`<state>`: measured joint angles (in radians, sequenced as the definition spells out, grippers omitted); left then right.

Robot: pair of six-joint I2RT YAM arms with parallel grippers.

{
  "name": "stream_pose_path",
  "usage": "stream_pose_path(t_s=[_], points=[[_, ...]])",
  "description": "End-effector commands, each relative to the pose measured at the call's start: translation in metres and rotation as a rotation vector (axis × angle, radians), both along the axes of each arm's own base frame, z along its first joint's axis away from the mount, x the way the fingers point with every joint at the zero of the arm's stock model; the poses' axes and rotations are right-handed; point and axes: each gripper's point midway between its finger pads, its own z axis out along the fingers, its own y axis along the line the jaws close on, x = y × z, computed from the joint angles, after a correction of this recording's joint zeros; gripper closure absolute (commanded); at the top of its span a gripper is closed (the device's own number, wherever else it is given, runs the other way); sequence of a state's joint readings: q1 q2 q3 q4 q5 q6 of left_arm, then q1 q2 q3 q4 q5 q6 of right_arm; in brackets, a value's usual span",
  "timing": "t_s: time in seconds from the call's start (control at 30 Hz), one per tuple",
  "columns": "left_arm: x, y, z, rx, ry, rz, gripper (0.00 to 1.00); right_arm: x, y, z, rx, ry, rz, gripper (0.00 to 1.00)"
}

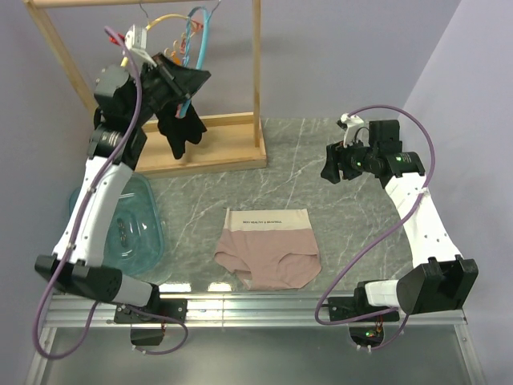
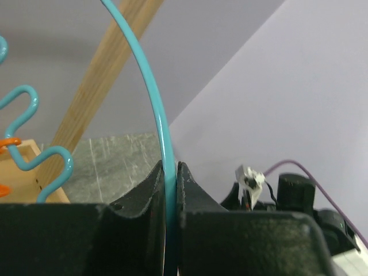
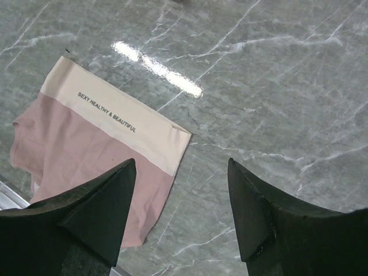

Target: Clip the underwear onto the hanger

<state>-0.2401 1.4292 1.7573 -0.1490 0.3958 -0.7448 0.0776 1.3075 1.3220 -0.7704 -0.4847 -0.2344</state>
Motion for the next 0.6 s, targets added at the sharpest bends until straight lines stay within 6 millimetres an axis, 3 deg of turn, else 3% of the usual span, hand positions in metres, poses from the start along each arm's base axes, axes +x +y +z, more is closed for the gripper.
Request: stream_pose_path(t_s=[0.0, 0.13, 0.17, 0.4, 0.5, 0.57], points=[[-0.041, -0.005, 0.011, 0.039, -0.107, -0.093, 1.0, 0.007, 0.001, 0.029, 0.006, -0.101, 0.025, 0.28], [-0.072, -0.015, -0.01, 0.077, -0.094, -0.225, 1.0, 0.013, 0.006, 0.044, 0.021, -0.161, 0.054, 0.28], [-0.09, -0.02, -0.011, 0.085, -0.104, -0.299, 1.0, 0.017, 0.006, 0.052, 0.024, -0.201, 0.059, 0.28], [-0.15, -0.037, -0.055, 0.074, -0.019, -0.614, 1.0, 0.024, 0.03, 0.106, 0.111, -0.494, 0.163, 0.28], [-0.164, -0.039, -0.067, 0.077, -0.002, -0.684, 1.0, 0.018, 0.045, 0.13, 0.12, -0.665, 0.249, 0.28], [-0.184, -0.045, -0.076, 0.086, 0.005, -0.808, 1.0, 0.013, 0.057, 0.141, 0.094, -0.751, 0.319, 0.28]])
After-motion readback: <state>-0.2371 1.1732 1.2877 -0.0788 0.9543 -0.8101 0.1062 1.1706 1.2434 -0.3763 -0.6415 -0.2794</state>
